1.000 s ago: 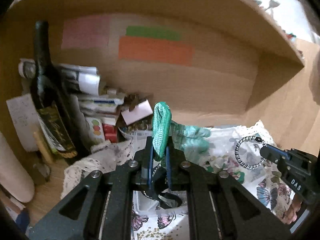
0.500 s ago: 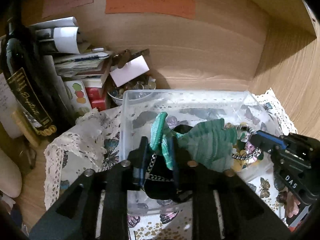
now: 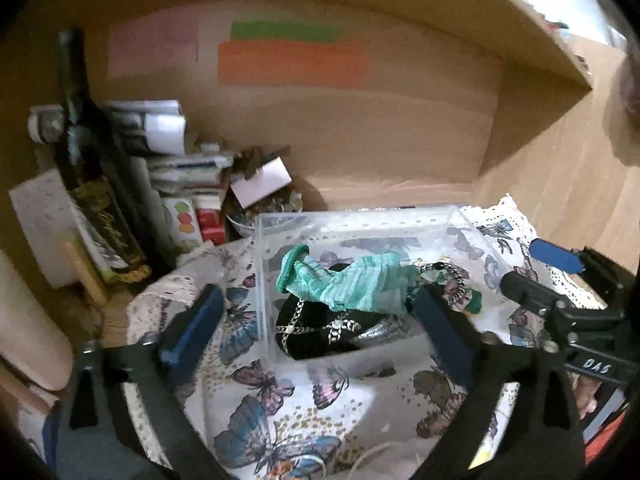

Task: Organize soft objects
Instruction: 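Grasp the white drawstring bag with the left tool while the right tool grasps the yellow ball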

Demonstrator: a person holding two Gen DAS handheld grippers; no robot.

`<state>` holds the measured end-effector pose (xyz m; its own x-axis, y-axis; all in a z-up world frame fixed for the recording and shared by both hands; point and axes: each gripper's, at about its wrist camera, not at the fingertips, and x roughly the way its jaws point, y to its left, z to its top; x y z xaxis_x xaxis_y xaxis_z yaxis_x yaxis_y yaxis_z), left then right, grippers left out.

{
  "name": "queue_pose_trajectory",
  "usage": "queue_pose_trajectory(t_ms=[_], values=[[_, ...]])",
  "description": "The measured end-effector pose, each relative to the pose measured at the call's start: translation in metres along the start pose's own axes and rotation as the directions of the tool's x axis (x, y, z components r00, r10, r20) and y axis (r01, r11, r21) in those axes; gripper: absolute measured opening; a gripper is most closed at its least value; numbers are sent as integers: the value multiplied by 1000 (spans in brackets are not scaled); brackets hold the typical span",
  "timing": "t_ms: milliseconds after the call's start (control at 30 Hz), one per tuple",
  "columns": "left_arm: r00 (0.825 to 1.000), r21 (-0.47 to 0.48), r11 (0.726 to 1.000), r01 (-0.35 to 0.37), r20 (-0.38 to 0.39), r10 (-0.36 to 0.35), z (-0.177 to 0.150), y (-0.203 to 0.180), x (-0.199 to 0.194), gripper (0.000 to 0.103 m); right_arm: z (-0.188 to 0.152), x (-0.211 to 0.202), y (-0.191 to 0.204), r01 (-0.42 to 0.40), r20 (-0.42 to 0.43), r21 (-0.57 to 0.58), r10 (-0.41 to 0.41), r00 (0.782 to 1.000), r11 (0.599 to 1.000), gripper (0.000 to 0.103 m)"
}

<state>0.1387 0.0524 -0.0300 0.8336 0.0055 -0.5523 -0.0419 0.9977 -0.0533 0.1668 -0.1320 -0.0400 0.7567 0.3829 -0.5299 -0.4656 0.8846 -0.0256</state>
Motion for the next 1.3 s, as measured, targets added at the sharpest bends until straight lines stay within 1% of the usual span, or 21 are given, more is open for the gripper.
queue_pose_trajectory(t_ms=[100,167,233,333,500,667,800,900,967,1033,1067,1100,1133,1167,1200,1233,1300], values=[[1000,38,999,-6,21,5,-7,-5,-17,102,-1,-20,5,-12,34,-13,13,999,1000,69],[1000,55,998,4,16,-5,-15,-7,-27,103,-4,-30,9,-25,48,-19,26,998,999,73],[1000,60,998,7,14,-8,-21,-7,-34,103,-8,-39,12,-40,61,-21,41,997,999,77],[1000,58,998,10,3,-10,-36,-6,-40,103,-17,-49,17,-55,68,-27,57,996,998,77],[999,43,999,13,-49,-11,-61,-4,-38,103,-38,-51,22,-83,29,-31,84,996,996,77],[994,16,999,28,-106,-26,-89,-2,-35,103,-66,-43,30,-118,-39,-14,117,992,993,77],[988,59,997,42,-148,-33,-109,-9,-32,103,-88,-32,38,-164,-109,4,164,980,986,77],[984,93,994,50,-174,-33,-120,-16,-27,103,-99,-26,44,-198,-140,12,198,970,980,77],[980,97,994,56,-197,-36,-123,-19,-20,103,-103,-19,47,-210,-162,10,209,964,978,74],[977,94,994,61,-209,-40,-127,-21,-15,103,-106,-15,48,-224,-175,18,224,959,974,59],[977,90,994,67,-209,-47,-128,-21,-13,103,-107,-13,49,-238,-182,21,238,954,971,55],[977,82,994,73,-204,-55,-129,-21,-11,102,-107,-12,49,-259,-190,25,259,947,965,48],[978,77,994,80,-201,-63,-130,-19,-11,99,-107,-13,50,-271,-191,27,271,943,962,41],[977,76,992,96,-198,-80,-131,-20,-11,85,-106,-14,51,-282,-189,20,280,941,959,39],[970,75,988,136,-212,-117,-132,-20,-10,70,-106,-16,53,-287,-188,12,284,940,958,38],[964,70,983,169,-220,-150,-132,-21,-10,65,-106,-17,55,-288,-187,1,283,941,958,38],[969,81,983,167,-199,-148,-132,-23,-15,56,-108,-20,61,-269,-181,-33,259,949,963,38]])
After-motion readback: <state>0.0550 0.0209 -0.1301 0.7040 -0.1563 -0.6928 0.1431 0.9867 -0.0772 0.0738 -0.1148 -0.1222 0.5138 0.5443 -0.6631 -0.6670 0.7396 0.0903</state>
